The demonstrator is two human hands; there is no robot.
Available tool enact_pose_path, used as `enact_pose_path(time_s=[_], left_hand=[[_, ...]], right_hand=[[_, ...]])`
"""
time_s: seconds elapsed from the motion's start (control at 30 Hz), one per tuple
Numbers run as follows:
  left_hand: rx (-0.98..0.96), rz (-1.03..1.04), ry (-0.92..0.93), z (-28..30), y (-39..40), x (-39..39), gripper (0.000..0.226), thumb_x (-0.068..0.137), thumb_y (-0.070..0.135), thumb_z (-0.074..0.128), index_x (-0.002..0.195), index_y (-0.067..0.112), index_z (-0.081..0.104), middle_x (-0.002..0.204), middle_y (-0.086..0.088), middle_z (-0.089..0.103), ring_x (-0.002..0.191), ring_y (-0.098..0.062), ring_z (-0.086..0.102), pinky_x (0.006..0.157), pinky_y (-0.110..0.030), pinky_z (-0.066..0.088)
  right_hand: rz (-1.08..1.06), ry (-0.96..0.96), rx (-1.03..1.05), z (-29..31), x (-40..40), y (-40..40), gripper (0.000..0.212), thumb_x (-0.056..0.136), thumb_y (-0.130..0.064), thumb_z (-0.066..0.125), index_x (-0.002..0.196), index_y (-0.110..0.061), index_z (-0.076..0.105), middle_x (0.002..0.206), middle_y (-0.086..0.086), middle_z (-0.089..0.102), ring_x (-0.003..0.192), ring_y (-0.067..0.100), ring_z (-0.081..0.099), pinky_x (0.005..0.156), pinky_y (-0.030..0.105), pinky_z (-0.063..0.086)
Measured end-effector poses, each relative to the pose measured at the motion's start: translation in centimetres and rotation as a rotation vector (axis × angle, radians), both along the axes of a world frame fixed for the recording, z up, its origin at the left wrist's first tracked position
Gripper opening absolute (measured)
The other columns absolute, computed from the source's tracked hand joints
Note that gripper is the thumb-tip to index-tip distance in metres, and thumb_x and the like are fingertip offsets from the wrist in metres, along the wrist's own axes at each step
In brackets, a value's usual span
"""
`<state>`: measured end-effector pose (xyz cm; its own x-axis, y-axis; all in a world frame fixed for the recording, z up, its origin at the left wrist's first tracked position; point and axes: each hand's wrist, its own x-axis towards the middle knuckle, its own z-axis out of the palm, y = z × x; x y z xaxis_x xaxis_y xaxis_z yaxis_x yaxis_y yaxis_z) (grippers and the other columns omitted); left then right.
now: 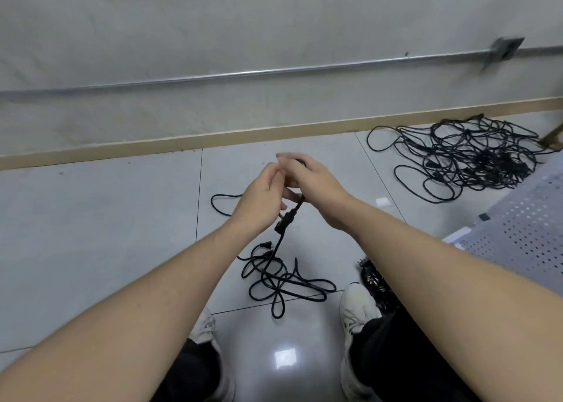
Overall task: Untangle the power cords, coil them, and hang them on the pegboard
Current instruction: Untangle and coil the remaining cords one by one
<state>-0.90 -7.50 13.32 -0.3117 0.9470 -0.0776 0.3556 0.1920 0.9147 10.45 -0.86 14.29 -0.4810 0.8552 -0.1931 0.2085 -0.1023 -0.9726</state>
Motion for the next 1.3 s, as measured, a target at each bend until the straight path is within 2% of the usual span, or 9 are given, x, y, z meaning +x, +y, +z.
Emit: enact_pose_path(time_s=[0.17,0.3,0.47,0.63,0.77,0.87,1.07,1.2,1.3], left_hand=[[0.059,-0.037,-0.147,1.3,-0.3,0.8,0.023,0.113,0.029,0.032,0.114,0.026,0.054,0.076,0.005,0.076,0.066,0.000,0.065,0.069,-0.012,0.046],[0.004,-0.182,-0.313,1.7,-0.7,1.0,0.020,0.103,0.034,0.057,0.111,0.016,0.055,0.081,-0.007,0.077,0.090,-0.018,0.075,0.102,-0.041,0.047],[-0.103,-0.347,-0.348,2.2,-1.4,0.5,0.012,0.102,0.010,0.060,0.108,0.014,0.051,0.093,-0.014,0.078,0.067,-0.017,0.065,0.051,-0.018,0.043],[-0.130,-0.374,-0.459,2.1,-1.8,0.9,0.004,0.105,0.019,0.055,0.105,0.016,0.053,0.074,-0.012,0.070,0.063,-0.027,0.066,0.066,-0.027,0.053],[-0.290,-0.392,-0.486,2.9,-1.9,0.9,0.015,0.104,0.032,0.055,0.100,0.018,0.057,0.071,-0.010,0.067,0.043,-0.021,0.054,0.053,-0.028,0.048],[-0.421,-0.441,-0.396,2.9,-2.1,0.5,0.027,0.106,0.038,0.051,0.105,0.015,0.065,0.070,-0.008,0.066,0.050,-0.022,0.062,0.045,-0.025,0.048],[-0.257,-0.260,-0.451,1.5,-2.3,1.2,0.021,0.110,0.030,0.045,0.102,0.012,0.054,0.080,-0.009,0.067,0.066,-0.025,0.070,0.052,-0.033,0.059],[-0.099,-0.144,-0.499,1.8,-1.1,1.1,0.019,0.110,0.025,0.043,0.104,0.014,0.057,0.066,-0.002,0.055,0.050,-0.017,0.055,0.055,-0.033,0.057],[-0.021,-0.032,-0.643,2.2,-0.7,0.8,0.016,0.110,0.024,0.044,0.108,0.013,0.056,0.067,-0.001,0.052,0.051,-0.016,0.050,0.057,-0.032,0.055]], right_hand=[[-0.034,0.031,0.022,0.5,0.0,-0.1,0.046,0.107,-0.045,0.040,0.109,-0.009,0.068,0.094,0.004,0.070,0.084,0.033,0.064,0.056,0.035,0.045],[-0.014,0.145,-0.046,1.1,0.5,0.0,0.041,0.109,-0.040,0.036,0.091,-0.013,0.061,0.105,0.012,0.077,0.111,0.047,0.063,0.080,0.050,0.050],[-0.058,0.242,-0.137,1.8,1.3,0.0,0.044,0.111,-0.039,0.031,0.077,-0.016,0.048,0.093,0.009,0.078,0.089,0.025,0.068,0.085,0.039,0.050],[-0.202,0.440,-0.258,2.3,1.6,0.4,0.045,0.110,-0.042,0.034,0.073,-0.018,0.046,0.079,0.009,0.073,0.089,0.023,0.069,0.096,0.045,0.053],[-0.142,0.463,-0.255,2.5,2.0,0.7,0.044,0.111,-0.041,0.031,0.078,-0.017,0.047,0.076,0.008,0.071,0.083,0.024,0.070,0.098,0.049,0.053],[-0.081,0.381,-0.244,2.3,2.4,0.8,0.040,0.111,-0.041,0.031,0.087,-0.016,0.052,0.081,0.009,0.075,0.083,0.023,0.073,0.101,0.049,0.052],[0.033,0.208,-0.319,1.1,3.0,1.0,0.063,0.107,-0.058,0.015,0.133,-0.017,0.055,0.108,0.011,0.077,0.098,0.023,0.072,0.097,0.045,0.054],[0.255,0.002,-0.310,-0.5,2.9,0.0,0.041,0.100,-0.035,0.027,0.100,-0.012,0.062,0.070,0.001,0.069,0.077,0.020,0.066,0.114,0.059,0.039],[0.515,-0.221,-0.243,-0.7,2.8,-1.2,0.033,0.096,-0.013,0.034,0.098,-0.018,0.067,0.100,0.000,0.078,0.110,0.013,0.068,0.117,0.043,0.036]])
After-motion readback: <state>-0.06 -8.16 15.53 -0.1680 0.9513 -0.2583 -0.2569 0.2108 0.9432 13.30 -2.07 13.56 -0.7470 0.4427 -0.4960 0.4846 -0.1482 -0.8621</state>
